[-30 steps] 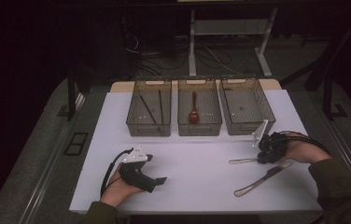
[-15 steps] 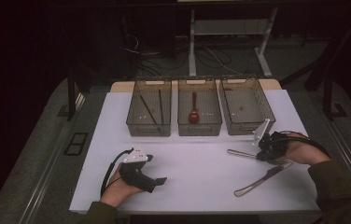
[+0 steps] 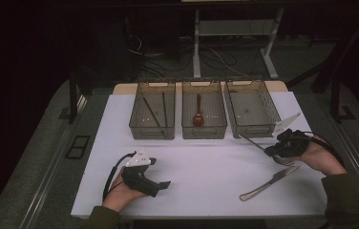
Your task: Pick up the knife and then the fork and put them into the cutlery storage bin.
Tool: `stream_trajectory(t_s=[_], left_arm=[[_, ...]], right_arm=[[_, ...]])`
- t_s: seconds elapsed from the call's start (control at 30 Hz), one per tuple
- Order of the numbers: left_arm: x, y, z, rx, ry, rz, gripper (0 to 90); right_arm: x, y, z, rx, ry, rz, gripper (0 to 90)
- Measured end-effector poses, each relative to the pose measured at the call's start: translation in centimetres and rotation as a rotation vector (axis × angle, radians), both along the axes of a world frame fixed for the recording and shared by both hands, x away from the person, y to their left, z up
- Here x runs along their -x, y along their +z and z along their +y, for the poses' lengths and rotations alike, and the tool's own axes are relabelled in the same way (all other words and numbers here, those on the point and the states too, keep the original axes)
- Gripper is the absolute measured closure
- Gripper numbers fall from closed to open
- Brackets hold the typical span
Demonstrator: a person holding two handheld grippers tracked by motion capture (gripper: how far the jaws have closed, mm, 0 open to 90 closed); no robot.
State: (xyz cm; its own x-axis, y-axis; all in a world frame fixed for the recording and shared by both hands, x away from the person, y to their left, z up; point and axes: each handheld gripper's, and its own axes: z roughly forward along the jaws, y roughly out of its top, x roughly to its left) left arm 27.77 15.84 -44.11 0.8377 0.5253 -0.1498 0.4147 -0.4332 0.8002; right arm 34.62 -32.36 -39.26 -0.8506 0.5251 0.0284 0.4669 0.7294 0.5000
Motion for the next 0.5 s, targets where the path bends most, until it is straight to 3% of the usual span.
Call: stream_trajectory(t_s=[0.1,0.27,0.5], left_arm=[[0.0,0.0,0.1,0.005,-0.002,-0.004,0.0],[0.0,0.0,0.2,0.015,0.002,-0.011,0.0],[-0.1,0.0,0.3,0.024,0.004,-0.014,0.0]], right_arm=[[0.5,0.3,-0.1,-0.053,-0.034,-0.02,84.7],[0.4,1.3,0.2,-0.074,-0.077,-0.056,84.7],[-1.4,3.6,0.2,-0.132,-0.163,-0.125,84.7]])
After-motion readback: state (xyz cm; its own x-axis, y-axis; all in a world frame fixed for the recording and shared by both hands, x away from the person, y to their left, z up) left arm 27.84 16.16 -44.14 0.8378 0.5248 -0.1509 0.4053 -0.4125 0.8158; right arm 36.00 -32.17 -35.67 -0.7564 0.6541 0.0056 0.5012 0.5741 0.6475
